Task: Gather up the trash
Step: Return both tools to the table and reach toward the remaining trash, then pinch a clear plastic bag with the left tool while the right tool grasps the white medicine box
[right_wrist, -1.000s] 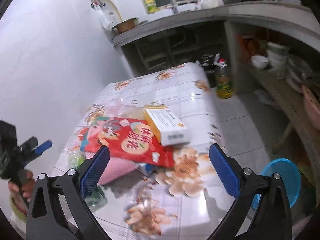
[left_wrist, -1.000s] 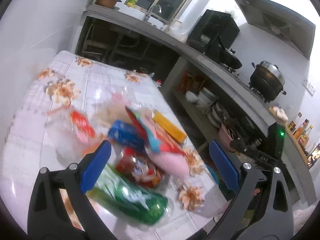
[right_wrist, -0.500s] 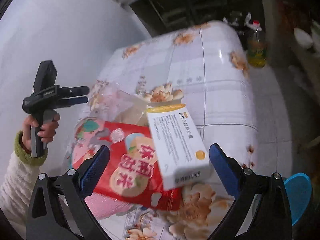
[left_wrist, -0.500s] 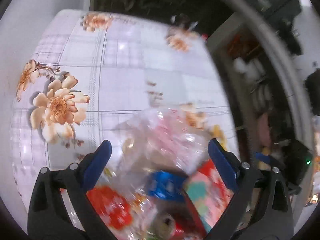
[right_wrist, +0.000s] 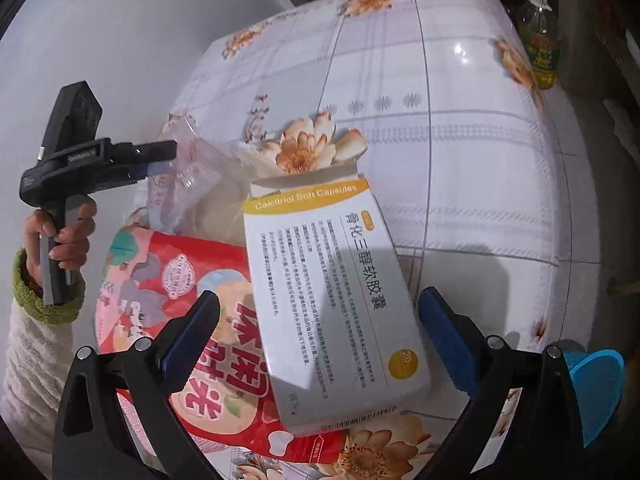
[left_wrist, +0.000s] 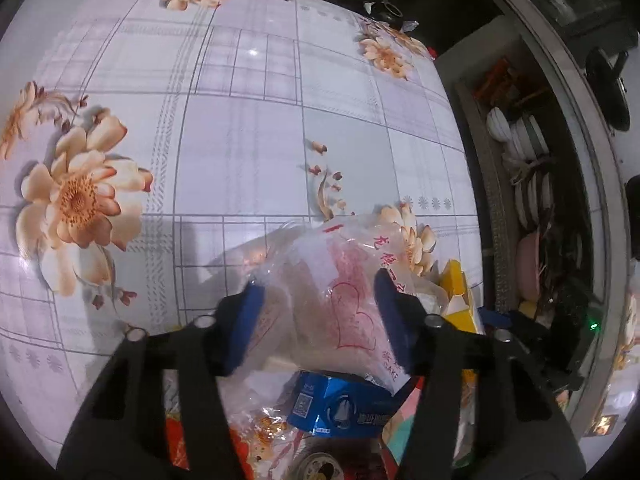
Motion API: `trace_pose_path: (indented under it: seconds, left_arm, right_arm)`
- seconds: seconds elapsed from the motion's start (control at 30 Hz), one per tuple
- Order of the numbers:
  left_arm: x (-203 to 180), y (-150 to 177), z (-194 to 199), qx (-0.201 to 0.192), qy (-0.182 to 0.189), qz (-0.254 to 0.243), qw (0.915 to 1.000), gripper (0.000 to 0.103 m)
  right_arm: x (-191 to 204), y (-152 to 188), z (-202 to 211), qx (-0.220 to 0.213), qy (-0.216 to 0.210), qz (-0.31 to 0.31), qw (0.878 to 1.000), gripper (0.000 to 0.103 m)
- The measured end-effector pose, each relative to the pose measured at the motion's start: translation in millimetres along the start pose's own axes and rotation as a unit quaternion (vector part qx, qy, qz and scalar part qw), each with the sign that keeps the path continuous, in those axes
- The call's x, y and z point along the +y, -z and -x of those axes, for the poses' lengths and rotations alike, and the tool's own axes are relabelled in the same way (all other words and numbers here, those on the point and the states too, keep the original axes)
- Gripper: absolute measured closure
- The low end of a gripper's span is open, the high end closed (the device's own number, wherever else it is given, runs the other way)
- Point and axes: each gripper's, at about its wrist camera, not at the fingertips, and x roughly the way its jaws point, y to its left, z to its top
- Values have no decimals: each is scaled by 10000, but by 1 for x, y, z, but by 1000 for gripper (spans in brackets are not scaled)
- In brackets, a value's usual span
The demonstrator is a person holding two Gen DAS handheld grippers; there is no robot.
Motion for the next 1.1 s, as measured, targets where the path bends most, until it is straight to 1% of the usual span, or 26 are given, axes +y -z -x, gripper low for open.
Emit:
trace_pose_path:
  seconds: [0.03, 0.1, 0.2, 0.3, 0.33, 0.37, 0.4, 0.47, 0.57, 0.73, 0.93, 1.1]
  left_arm:
    - [0, 0, 0, -9, 19, 6, 10000, 60]
    - [-1, 0, 3, -81, 52, -48, 9999, 75]
    - [0, 1, 6, -160, 105, -42, 9998, 87]
    - [-1, 2, 10, -276, 159, -99, 9994, 95]
    - [-1, 3, 11, -313, 163, -129, 9993, 96]
    - [-2, 3, 14, -364, 173, -163, 9991, 98]
    - [-3, 4, 15, -402, 186, -183, 9989, 99]
    - [-4, 5, 19, -479, 223, -216, 9984, 100]
    - [-5, 6, 26, -622, 302, -258, 9973, 103]
    - [-10, 8, 37, -882, 393, -382, 9946, 103]
    - [-19, 10, 55, -1268, 356, -584, 9896, 103]
    - [-31, 17, 75, -1616, 369, -778, 9831, 103]
  right_arm:
    - [0, 1, -3, 65, 23, 8, 10000, 6]
    - [2, 2, -8, 151, 81, 22, 9999, 6]
    - [0, 4, -12, 194, 84, -52, 9998, 7]
    - [-3, 5, -11, 164, 65, -173, 9997, 15]
    - [-5, 5, -10, 151, 41, -225, 9996, 17]
    - [-7, 5, -10, 157, 7, -280, 9995, 24]
    - [-9, 5, -10, 162, -7, -317, 9994, 26]
    - [-12, 5, -9, 171, -77, -396, 9990, 27]
    - [-12, 7, -7, 166, -54, -407, 9990, 27]
    - [-10, 9, -4, 115, -7, -430, 9990, 28]
    - [-12, 11, 10, -58, -59, -517, 9986, 28]
    - [-12, 16, 30, -266, -118, -573, 9979, 28]
